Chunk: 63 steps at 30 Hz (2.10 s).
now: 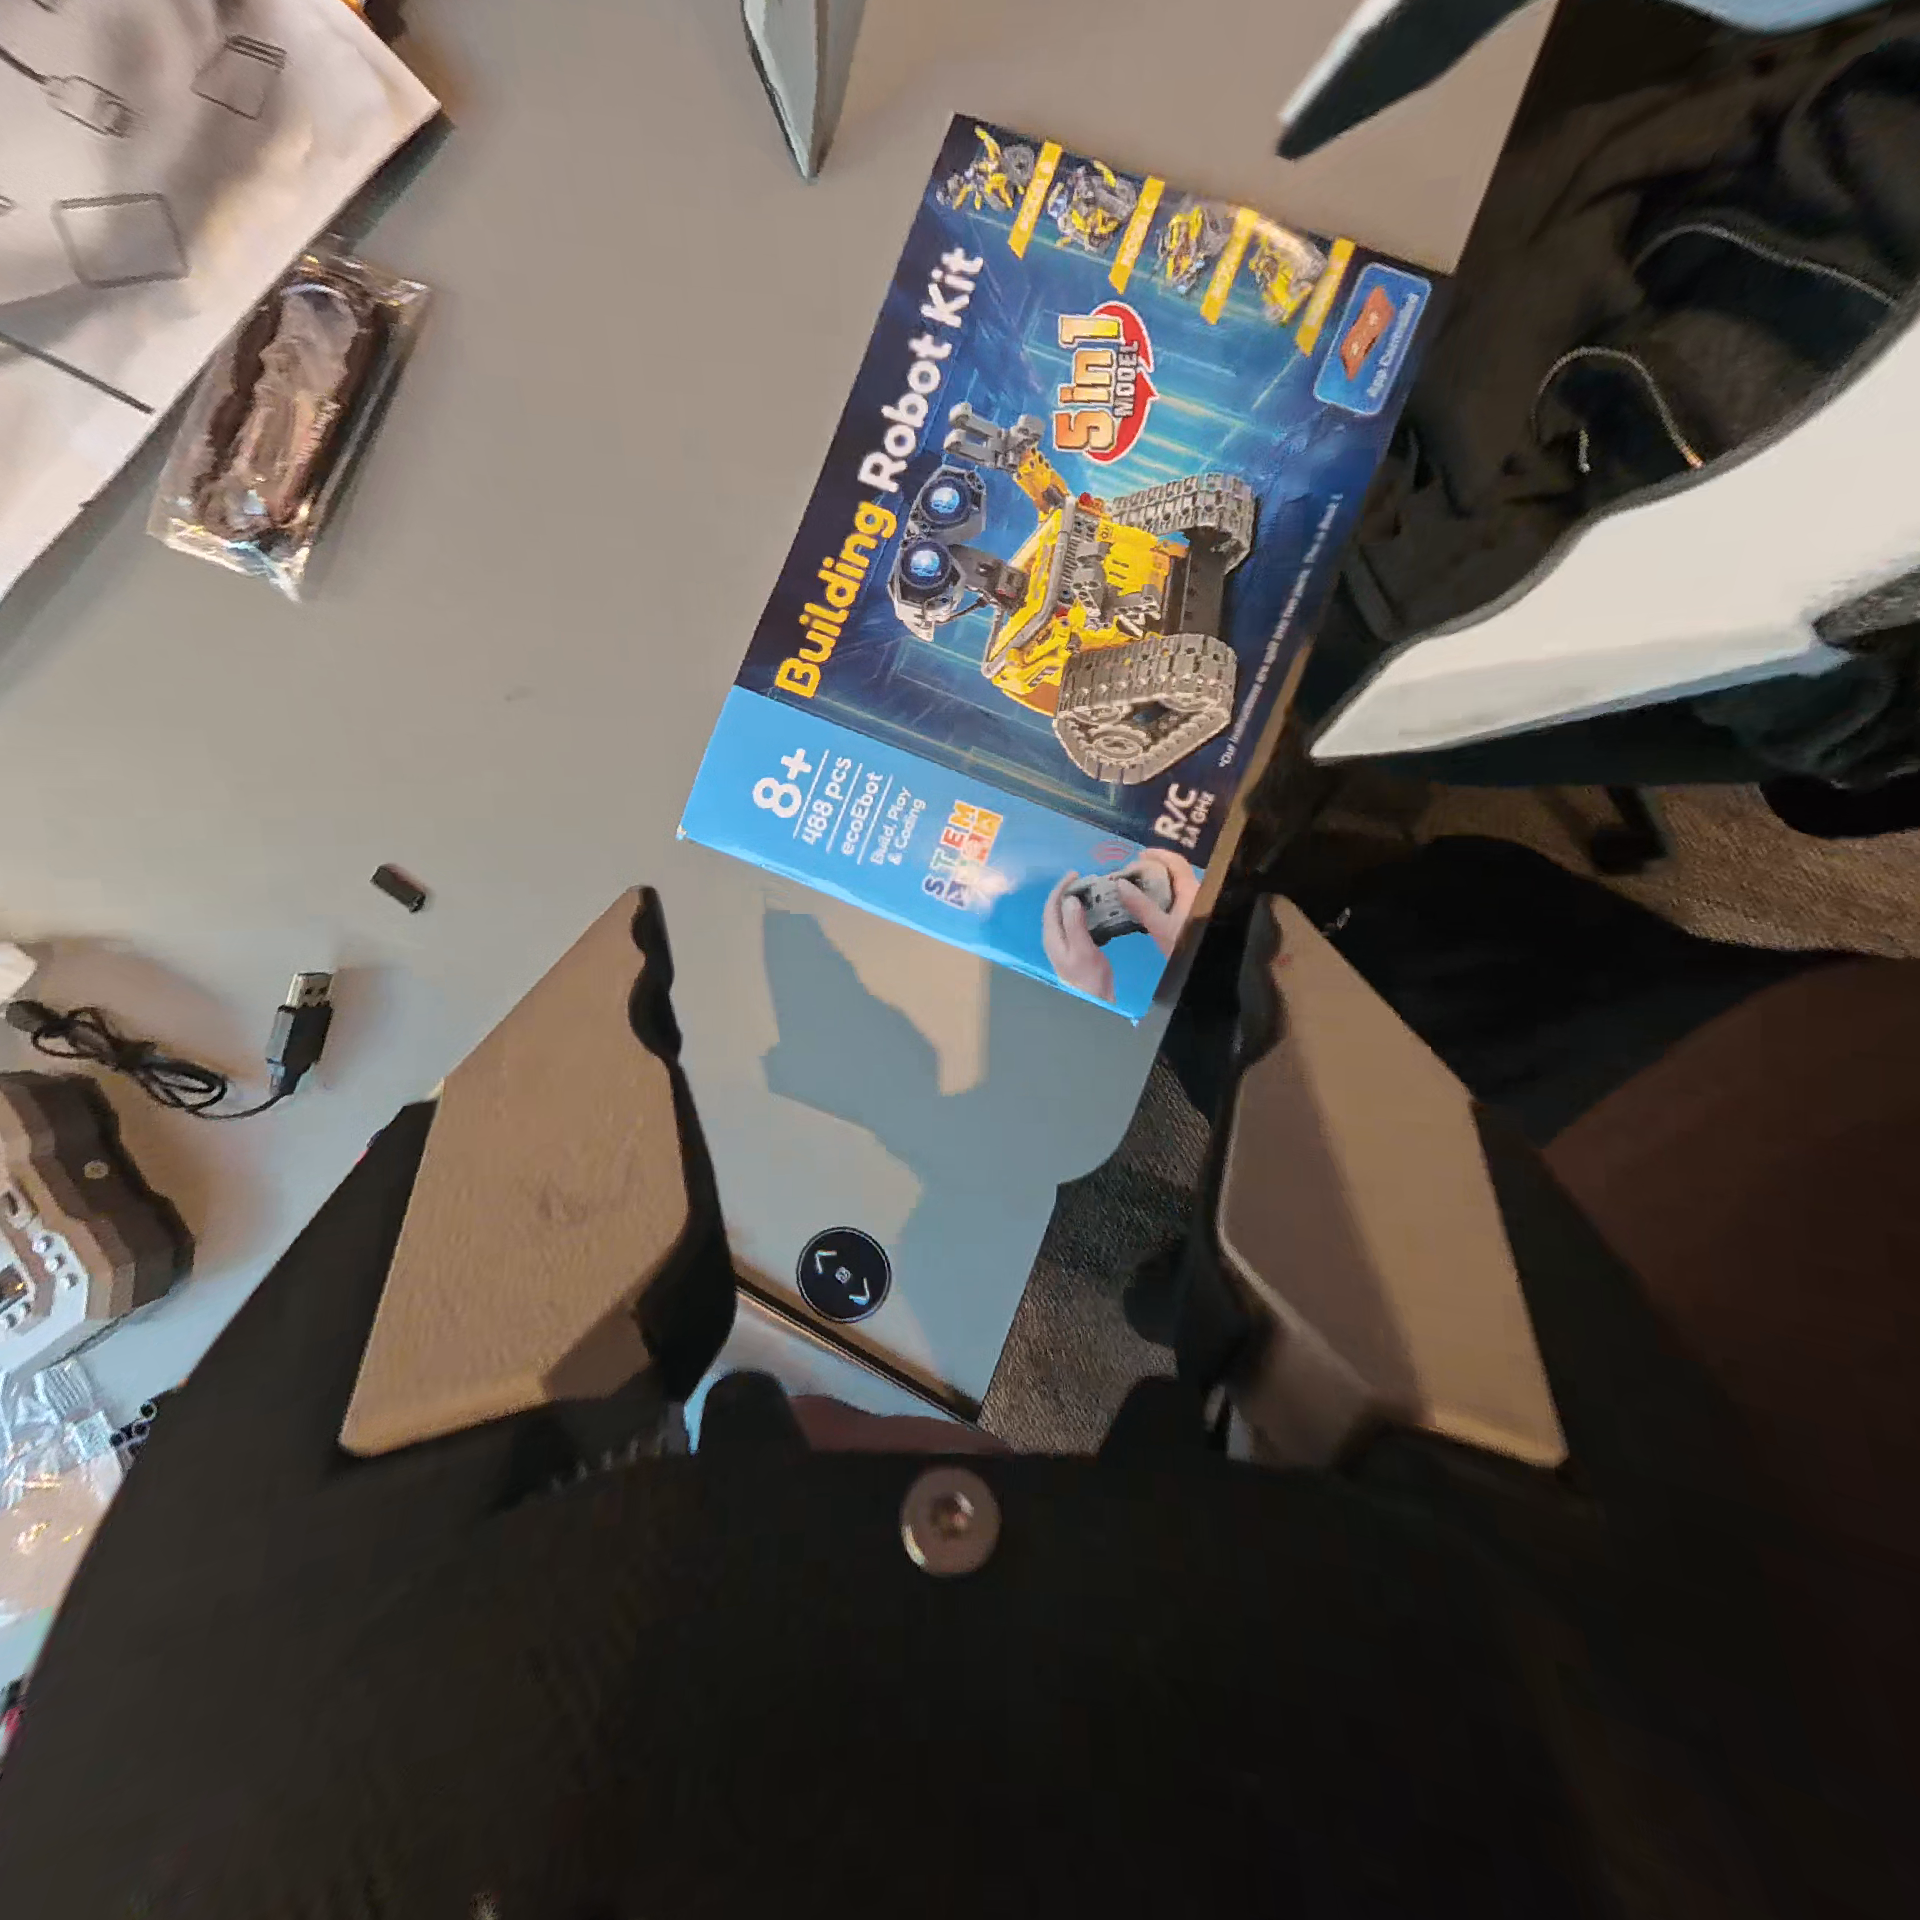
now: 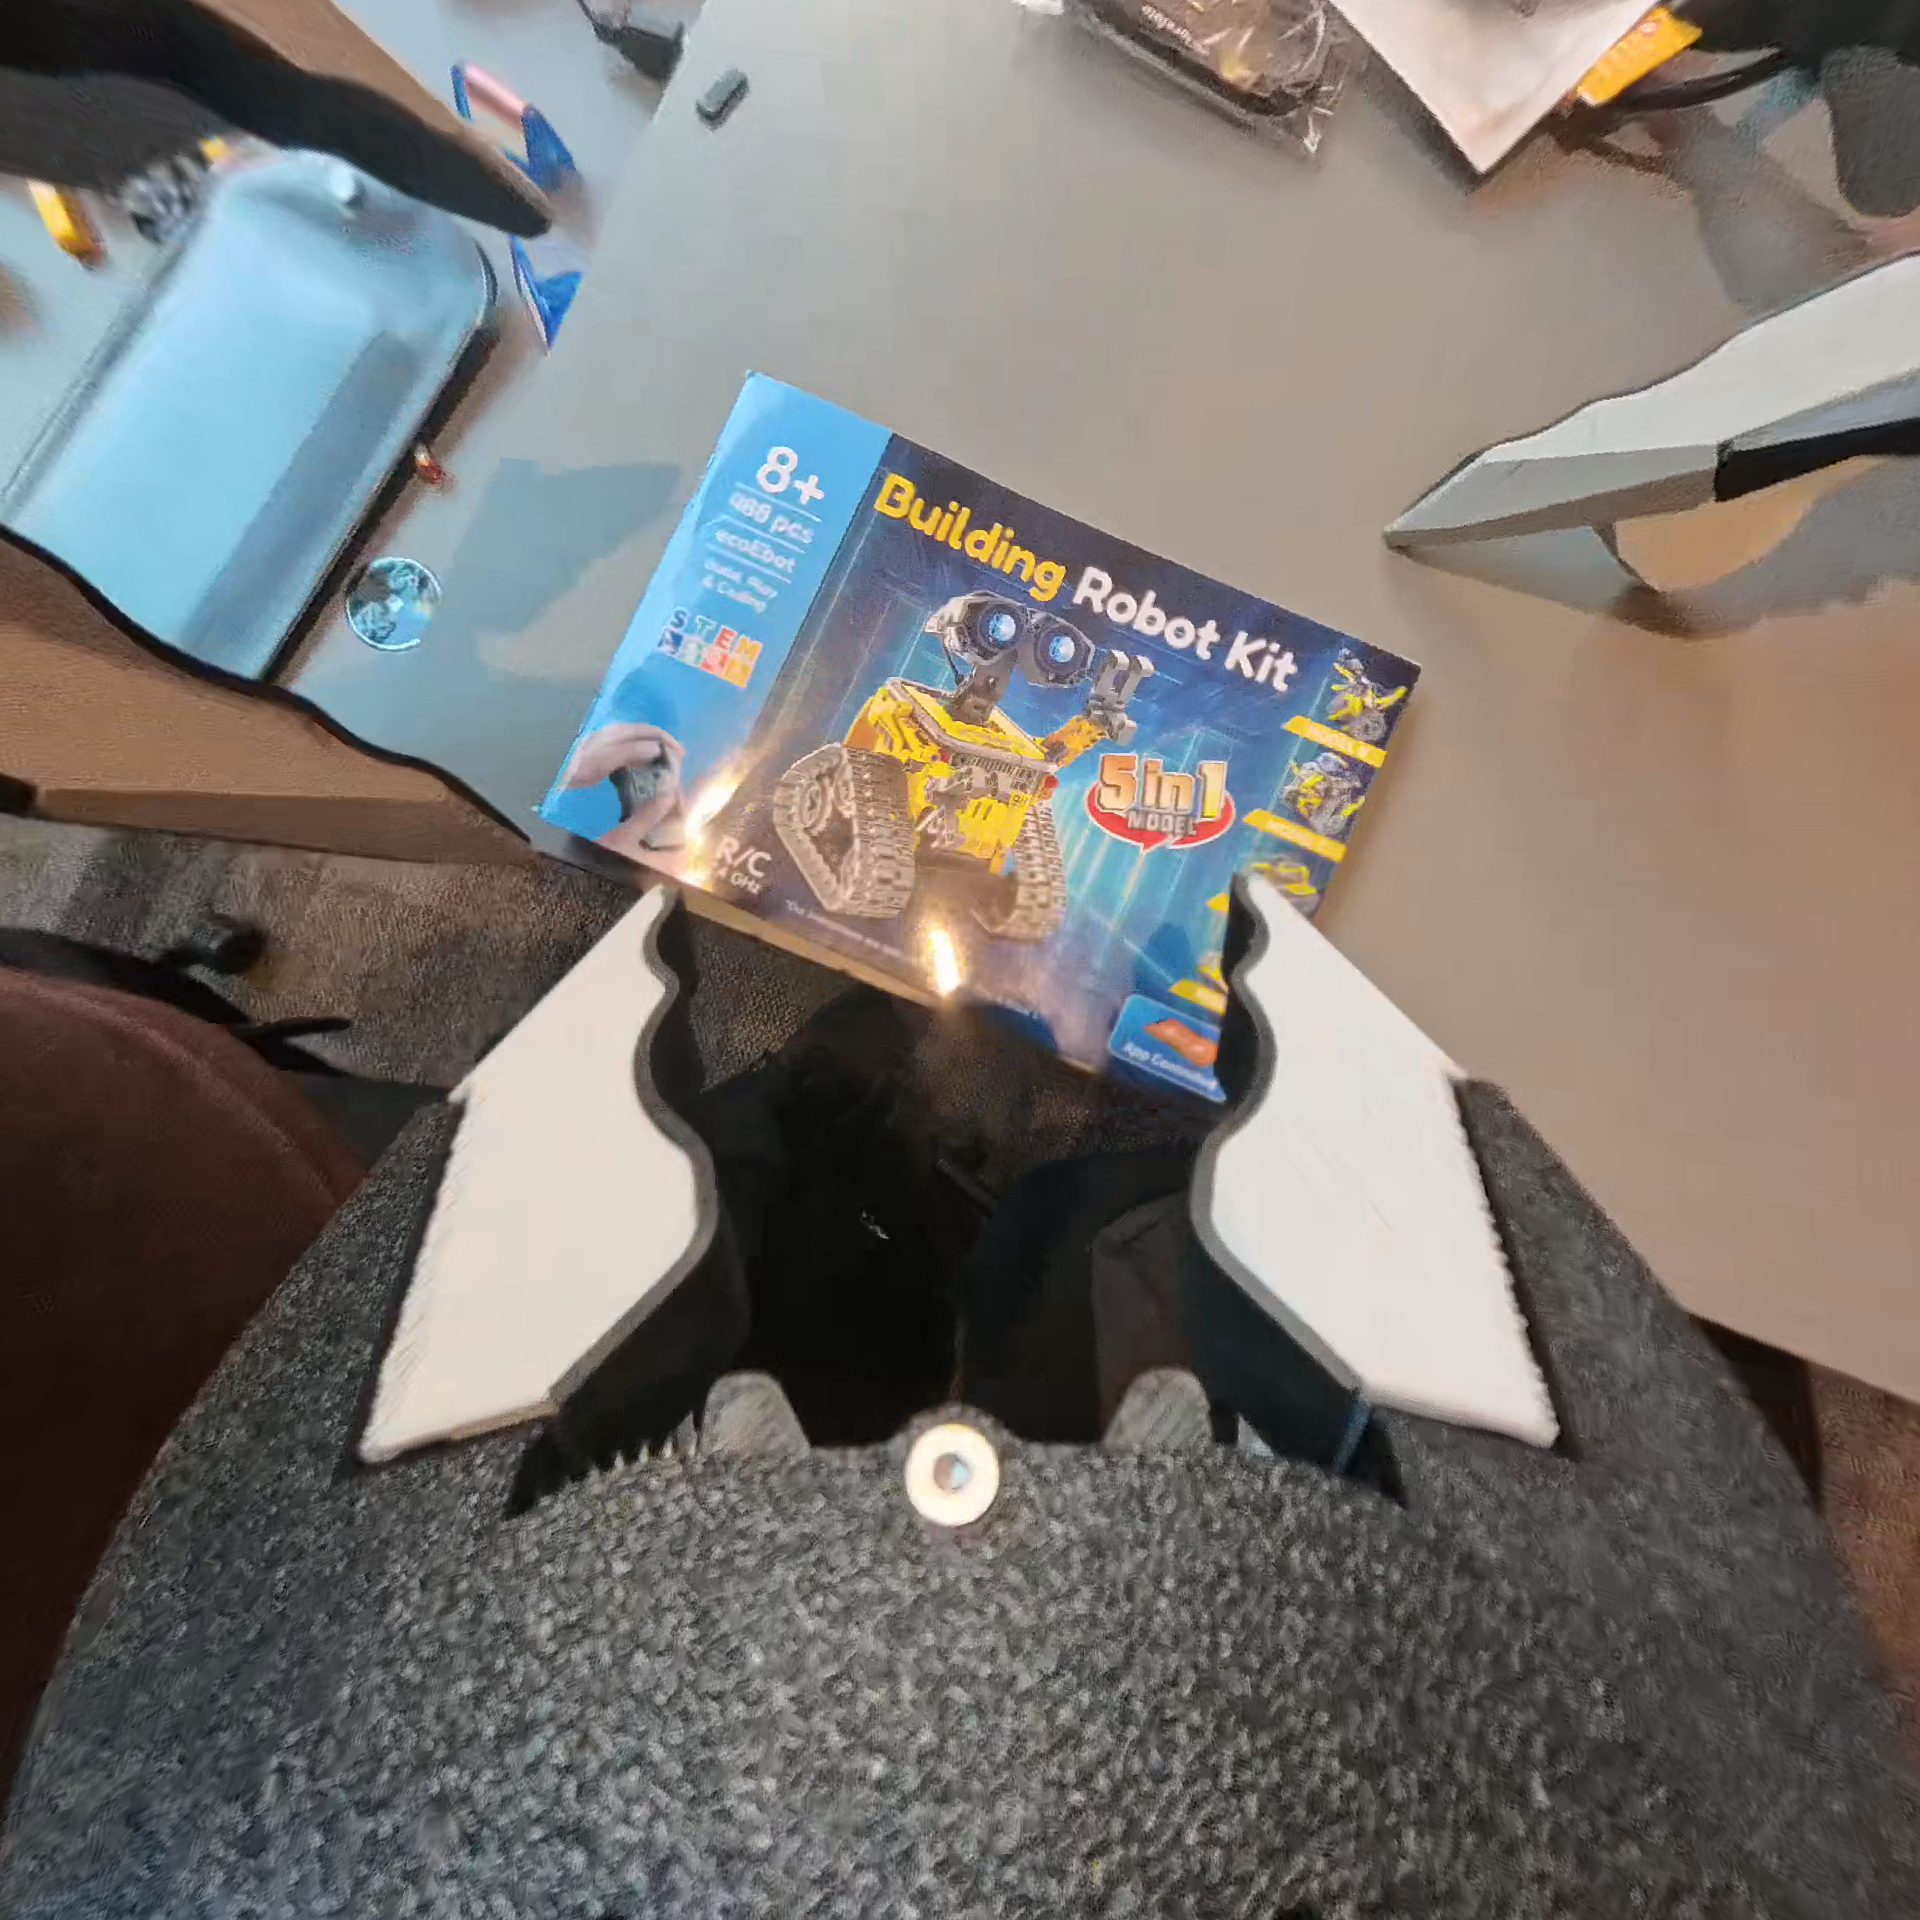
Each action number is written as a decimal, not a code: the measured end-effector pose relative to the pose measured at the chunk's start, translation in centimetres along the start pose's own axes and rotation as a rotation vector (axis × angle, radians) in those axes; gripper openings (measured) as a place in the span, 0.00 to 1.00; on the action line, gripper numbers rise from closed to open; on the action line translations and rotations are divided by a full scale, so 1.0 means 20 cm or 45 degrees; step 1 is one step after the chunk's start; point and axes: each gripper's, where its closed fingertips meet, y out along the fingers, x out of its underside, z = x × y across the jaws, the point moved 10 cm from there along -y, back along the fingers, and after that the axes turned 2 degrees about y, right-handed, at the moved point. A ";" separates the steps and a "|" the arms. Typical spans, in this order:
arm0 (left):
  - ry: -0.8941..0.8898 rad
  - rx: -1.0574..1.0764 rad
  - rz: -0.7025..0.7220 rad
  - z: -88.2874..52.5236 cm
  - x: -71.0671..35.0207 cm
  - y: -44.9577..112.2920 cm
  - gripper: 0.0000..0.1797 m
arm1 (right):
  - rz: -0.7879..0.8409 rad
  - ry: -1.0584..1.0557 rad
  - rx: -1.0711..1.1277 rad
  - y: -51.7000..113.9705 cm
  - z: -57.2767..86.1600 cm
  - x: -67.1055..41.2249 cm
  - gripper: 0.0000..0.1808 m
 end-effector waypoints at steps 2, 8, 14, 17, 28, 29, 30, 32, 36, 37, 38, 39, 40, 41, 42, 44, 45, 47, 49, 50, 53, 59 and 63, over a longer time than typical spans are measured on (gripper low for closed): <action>-0.015 -0.031 0.054 0.03 0.05 -0.04 0.60 | 0.063 0.032 0.050 -0.03 -0.07 0.05 0.56; -0.059 -0.012 0.152 0.21 0.31 -0.20 0.60 | 0.268 0.187 0.122 -0.06 -0.28 0.22 0.57; -0.082 -0.003 0.109 0.37 0.64 -0.36 0.60 | 0.290 0.325 0.340 0.07 -0.34 0.41 0.49; -0.037 -0.026 0.093 0.41 0.75 -0.43 0.60 | 0.405 0.355 0.257 0.14 -0.34 0.47 0.54; 0.069 -0.073 0.001 0.40 0.92 -0.42 0.60 | 0.651 0.338 0.313 0.40 -0.25 0.54 0.55; 0.082 -0.073 -0.006 0.40 0.92 -0.40 0.60 | 0.654 0.334 0.311 0.41 -0.25 0.55 0.55; 0.097 -0.074 -0.011 0.41 0.92 -0.39 0.60 | 0.655 0.334 0.318 0.43 -0.25 0.56 0.55; 0.133 -0.078 -0.012 0.40 0.92 -0.37 0.60 | 0.688 0.331 0.323 0.44 -0.25 0.58 0.55; 0.193 -0.089 -0.021 0.40 0.92 -0.34 0.60 | 0.717 0.374 0.342 0.47 -0.23 0.63 0.55; 0.200 -0.089 -0.023 0.41 0.92 -0.34 0.59 | 0.719 0.381 0.352 0.47 -0.22 0.64 0.56; 0.208 -0.089 -0.020 0.41 0.91 -0.34 0.59 | 0.723 0.385 0.356 0.47 -0.22 0.65 0.56; 0.217 -0.088 -0.014 0.41 0.90 -0.33 0.59 | 0.723 0.390 0.356 0.47 -0.21 0.66 0.56; 0.222 -0.081 -0.004 0.42 0.89 -0.32 0.59 | 0.717 0.396 0.358 0.47 -0.21 0.67 0.56; 0.222 -0.072 0.009 0.43 0.88 -0.31 0.59 | 0.710 0.397 0.359 0.47 -0.21 0.69 0.56; 0.215 -0.062 0.021 0.44 0.87 -0.30 0.59 | 0.701 0.399 0.360 0.47 -0.21 0.70 0.56; 0.158 -0.037 0.033 0.46 0.83 -0.25 0.60 | 0.672 0.416 0.359 0.47 -0.22 0.73 0.56; 0.127 -0.025 0.042 0.47 0.82 -0.22 0.60 | 0.656 0.424 0.358 0.47 -0.22 0.74 0.56; 0.075 -0.024 0.084 0.50 0.79 -0.17 0.59 | 0.609 0.453 0.357 0.44 -0.24 0.76 0.55; -0.014 -0.035 0.122 0.52 0.75 -0.13 0.58 | 0.562 0.464 0.368 0.37 -0.27 0.77 0.55; -0.078 -0.068 0.142 0.53 0.72 -0.11 0.57 | 0.547 0.464 0.382 0.30 -0.30 0.77 0.55; -0.251 -0.177 0.236 0.57 0.59 -0.09 0.52 | 0.510 0.468 0.426 0.07 -0.37 0.79 0.55; -0.511 -0.295 0.335 0.63 0.32 0.09 0.51 | 0.410 0.357 0.430 -0.28 -0.42 0.77 0.56; -0.715 -0.448 0.286 0.61 0.29 0.22 0.47 | 0.373 0.314 0.398 -0.36 -0.34 0.73 0.56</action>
